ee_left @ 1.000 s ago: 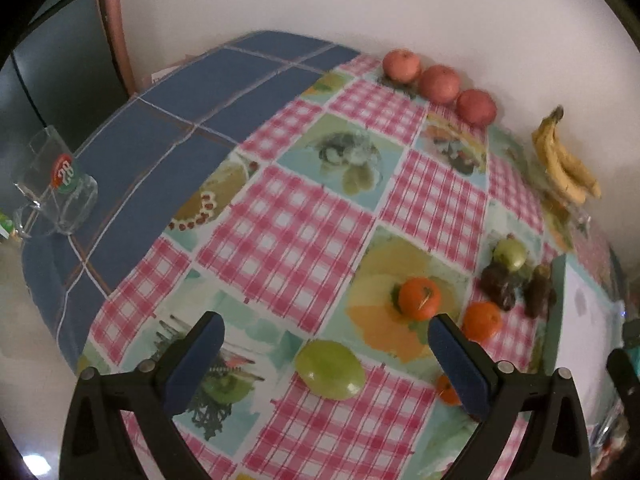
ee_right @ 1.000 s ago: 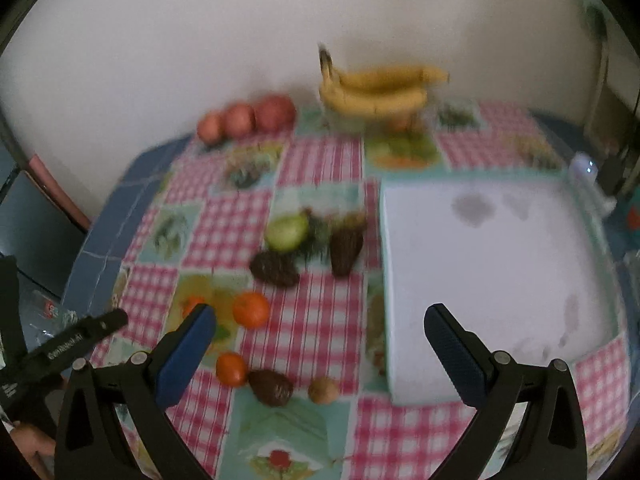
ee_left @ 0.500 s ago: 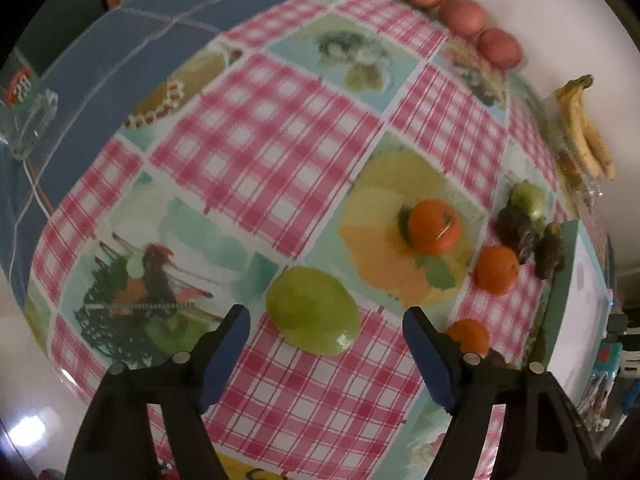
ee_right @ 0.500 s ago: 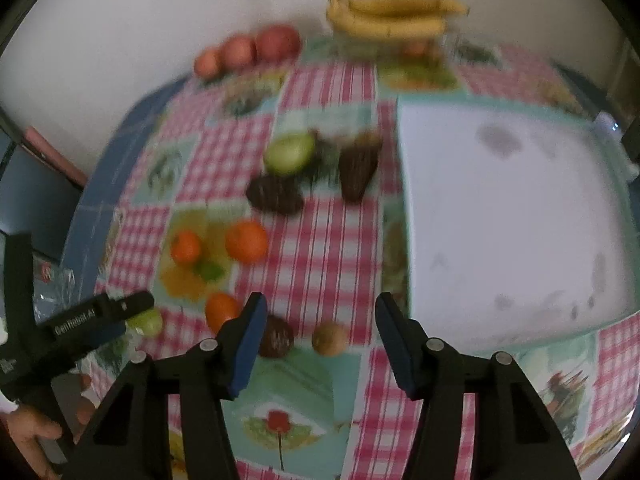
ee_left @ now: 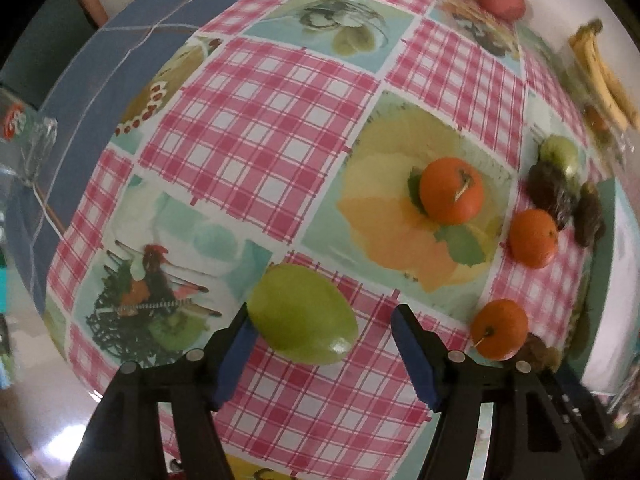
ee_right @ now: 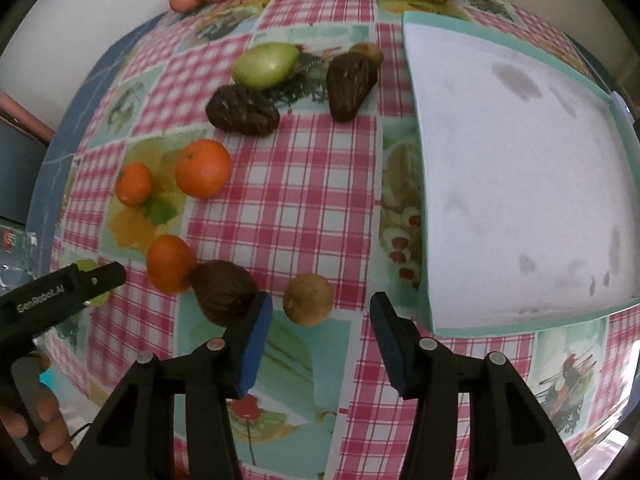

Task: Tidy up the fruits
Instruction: 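Grasp the green pear with the left tool while the right tool grasps the small brown round fruit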

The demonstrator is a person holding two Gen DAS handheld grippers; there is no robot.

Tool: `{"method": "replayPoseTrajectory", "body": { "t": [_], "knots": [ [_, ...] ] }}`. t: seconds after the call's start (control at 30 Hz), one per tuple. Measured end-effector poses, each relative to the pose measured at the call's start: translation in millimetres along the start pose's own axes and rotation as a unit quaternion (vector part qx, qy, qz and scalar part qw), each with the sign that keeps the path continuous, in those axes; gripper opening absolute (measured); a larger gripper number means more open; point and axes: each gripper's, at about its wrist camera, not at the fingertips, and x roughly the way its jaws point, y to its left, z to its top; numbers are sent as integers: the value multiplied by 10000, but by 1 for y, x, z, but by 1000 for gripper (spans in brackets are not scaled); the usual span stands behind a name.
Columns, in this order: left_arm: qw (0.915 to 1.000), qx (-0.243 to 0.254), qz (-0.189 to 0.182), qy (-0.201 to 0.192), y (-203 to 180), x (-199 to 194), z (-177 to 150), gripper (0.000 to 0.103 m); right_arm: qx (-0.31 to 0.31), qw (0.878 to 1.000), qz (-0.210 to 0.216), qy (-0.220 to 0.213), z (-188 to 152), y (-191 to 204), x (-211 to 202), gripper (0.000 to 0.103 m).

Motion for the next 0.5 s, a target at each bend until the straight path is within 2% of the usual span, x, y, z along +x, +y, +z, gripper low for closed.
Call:
{"method": "replayPoseTrajectory", "body": {
  "t": [0.17, 0.37, 0.5],
  "knots": [
    [10000, 59, 67, -25, -20, 6, 2, 71, -188, 9996, -185, -63, 0, 2, 1, 53],
    [10000, 28, 76, -31, -41, 11, 4, 69, -559, 9969, -539, -142, -1, 25, 9, 53],
    [9999, -118, 49, -90, -41, 10, 5, 55, -561, 9969, -520, -163, -3, 25, 8, 52]
  ]
}}
